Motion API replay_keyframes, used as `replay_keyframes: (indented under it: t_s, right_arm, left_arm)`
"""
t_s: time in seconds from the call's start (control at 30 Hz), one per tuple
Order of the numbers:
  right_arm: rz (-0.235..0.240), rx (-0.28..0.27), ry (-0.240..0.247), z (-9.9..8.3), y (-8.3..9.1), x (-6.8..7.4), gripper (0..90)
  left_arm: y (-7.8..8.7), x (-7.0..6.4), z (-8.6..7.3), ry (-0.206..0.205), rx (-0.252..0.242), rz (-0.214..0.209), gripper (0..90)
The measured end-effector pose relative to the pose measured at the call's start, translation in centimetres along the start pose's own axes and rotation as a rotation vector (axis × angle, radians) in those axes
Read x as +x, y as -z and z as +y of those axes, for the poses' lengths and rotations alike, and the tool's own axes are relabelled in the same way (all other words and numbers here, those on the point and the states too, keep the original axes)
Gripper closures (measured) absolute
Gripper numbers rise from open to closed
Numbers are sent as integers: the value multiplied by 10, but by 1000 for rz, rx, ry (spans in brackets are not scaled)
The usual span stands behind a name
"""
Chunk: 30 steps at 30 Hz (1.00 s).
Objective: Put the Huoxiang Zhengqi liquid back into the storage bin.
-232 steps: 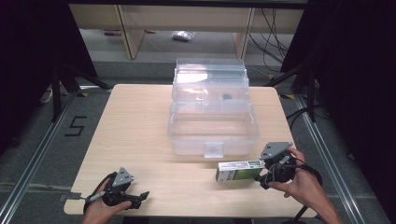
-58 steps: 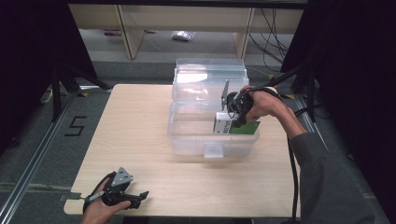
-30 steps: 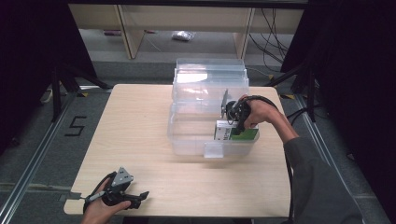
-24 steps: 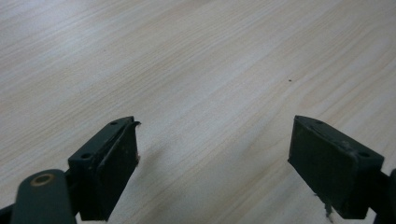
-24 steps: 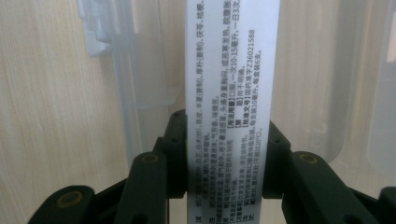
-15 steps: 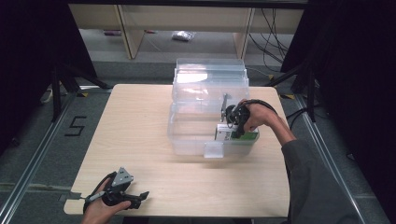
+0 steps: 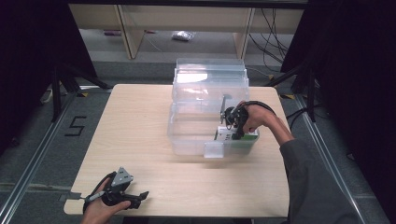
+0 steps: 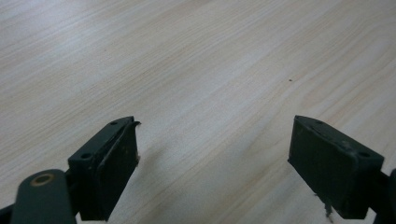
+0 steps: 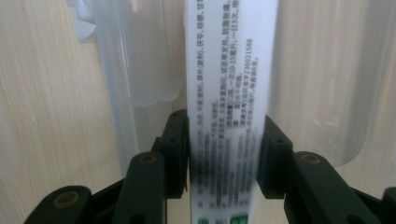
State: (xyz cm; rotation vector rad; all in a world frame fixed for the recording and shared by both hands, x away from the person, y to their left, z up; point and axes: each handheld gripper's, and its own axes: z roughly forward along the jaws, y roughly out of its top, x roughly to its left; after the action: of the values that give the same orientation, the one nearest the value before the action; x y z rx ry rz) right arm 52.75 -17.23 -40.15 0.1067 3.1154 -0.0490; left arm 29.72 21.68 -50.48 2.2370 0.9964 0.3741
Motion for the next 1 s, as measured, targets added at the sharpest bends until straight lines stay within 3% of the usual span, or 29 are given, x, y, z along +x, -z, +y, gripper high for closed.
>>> replay_keyframes:
  t_s: [0.07,0.27,0.3,0.33,0.4,0.43,0.53,0.63,0.67,0.7,0.8,1.0]
  right_arm:
    - [19,-2,12,0,2,0,618]
    - [-4,-46,14,-6,20,2,609]
    - [-10,-64,46,-7,22,0,603]
    - [-14,-56,11,-9,26,2,596]
    - [-30,-81,10,-12,32,2,575]
    - [-40,-81,-51,-15,38,4,555]
    - [-56,-117,-68,-17,44,6,537]
    - [-66,-125,-112,-19,49,9,516]
    - [-68,-120,-98,-20,50,9,512]
    - [-71,-118,-124,-20,51,10,512]
    - [-71,-120,-141,-21,53,12,508]
    - [-91,-180,-201,-26,59,16,466]
  left_arm:
    - [0,0,0,0,0,0,151]
    - [0,0,0,0,1,-1,151]
    - [0,0,0,0,1,0,151]
    - [0,0,0,0,1,0,151]
    - [0,0,0,0,1,0,151]
    - [0,0,0,1,1,0,151]
    - [0,0,0,2,1,1,151]
    - [0,0,0,1,2,1,151]
    - [0,0,0,1,1,1,151]
    - [0,0,0,2,1,1,151]
    - [0,0,0,2,1,1,151]
    - [0,0,0,2,0,1,151]
